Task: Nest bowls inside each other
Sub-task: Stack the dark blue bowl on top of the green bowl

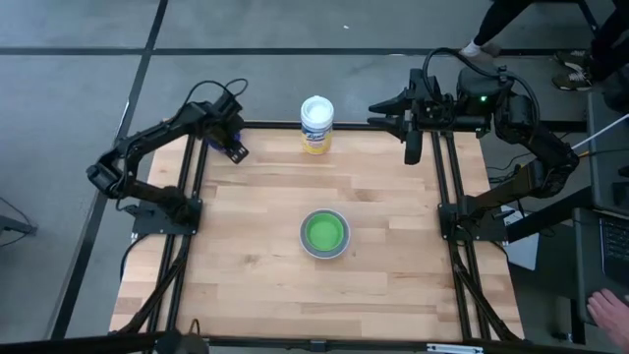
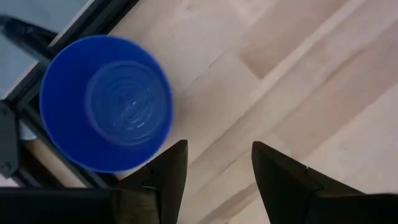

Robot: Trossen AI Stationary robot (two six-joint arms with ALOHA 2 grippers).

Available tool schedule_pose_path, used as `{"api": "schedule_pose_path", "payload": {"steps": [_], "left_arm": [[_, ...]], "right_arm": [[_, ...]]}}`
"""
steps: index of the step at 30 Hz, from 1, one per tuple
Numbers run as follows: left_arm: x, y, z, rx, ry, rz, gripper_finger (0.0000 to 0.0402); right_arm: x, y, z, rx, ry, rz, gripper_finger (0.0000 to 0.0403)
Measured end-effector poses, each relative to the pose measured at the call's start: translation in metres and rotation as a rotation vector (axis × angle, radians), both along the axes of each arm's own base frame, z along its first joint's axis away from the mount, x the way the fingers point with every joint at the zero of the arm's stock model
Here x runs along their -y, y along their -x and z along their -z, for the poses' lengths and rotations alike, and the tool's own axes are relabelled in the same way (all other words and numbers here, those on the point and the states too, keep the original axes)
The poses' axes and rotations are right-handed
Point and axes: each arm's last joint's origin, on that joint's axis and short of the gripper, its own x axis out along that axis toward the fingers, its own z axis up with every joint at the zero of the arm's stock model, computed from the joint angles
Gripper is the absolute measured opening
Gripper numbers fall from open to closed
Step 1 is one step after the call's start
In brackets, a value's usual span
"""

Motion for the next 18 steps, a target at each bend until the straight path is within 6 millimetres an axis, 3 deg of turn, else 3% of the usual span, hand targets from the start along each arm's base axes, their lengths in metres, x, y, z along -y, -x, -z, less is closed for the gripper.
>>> {"api": "schedule_pose_path", "payload": {"steps": [8,18], "left_arm": [[-0.018,0.012,0.014,0.006,0.081,-0.034,0.0176],[-0.031,0.011,0.036,-0.042,0.155,0.001,0.0176]], "right_arm": [[0.000,-0.001,-0.006,0.064,-0.040,0.008,0.0141],[0.000,-0.001,-0.011,0.119,-0.061,0.011,0.0137]]}}
